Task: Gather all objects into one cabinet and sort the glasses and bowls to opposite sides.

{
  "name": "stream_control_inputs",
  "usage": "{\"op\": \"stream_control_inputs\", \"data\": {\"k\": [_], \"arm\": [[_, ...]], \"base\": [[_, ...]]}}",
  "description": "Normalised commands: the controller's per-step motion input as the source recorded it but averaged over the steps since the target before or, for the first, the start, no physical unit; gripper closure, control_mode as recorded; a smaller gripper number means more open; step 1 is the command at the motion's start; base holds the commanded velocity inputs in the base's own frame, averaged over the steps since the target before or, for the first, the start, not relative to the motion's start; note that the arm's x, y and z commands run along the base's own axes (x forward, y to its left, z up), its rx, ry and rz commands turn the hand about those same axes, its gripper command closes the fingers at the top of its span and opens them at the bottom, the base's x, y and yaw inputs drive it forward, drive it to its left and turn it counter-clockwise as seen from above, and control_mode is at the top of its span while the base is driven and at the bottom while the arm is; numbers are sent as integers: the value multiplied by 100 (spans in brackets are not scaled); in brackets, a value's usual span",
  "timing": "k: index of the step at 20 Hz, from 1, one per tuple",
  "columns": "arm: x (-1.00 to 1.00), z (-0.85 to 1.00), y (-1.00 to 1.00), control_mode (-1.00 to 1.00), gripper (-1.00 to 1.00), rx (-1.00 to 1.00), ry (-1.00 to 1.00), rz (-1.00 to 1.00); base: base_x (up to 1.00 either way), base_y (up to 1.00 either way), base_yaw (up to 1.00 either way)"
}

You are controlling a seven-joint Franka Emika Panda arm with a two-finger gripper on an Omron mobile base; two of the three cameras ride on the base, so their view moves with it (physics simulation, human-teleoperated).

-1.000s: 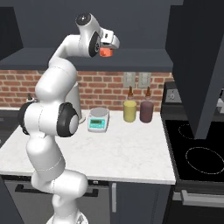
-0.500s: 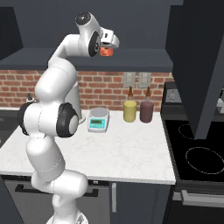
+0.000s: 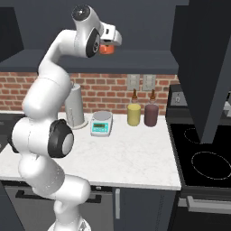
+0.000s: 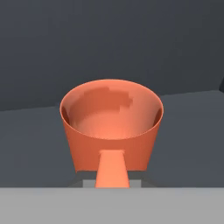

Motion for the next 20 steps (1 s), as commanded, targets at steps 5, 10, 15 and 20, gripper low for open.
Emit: {"op": "stream_control_inputs", "data": {"k": [5, 10, 15, 20], "arm": [[-100, 18, -15, -100, 100, 0, 0, 7], [-100, 16, -5, -100, 100, 0, 5, 11], [-43, 5, 1, -100, 100, 0, 1, 6], [0, 0, 0, -100, 100, 0, 0, 0]], "base": [[0, 0, 0], [0, 0, 0], [0, 0, 0], [0, 0, 0]]}}
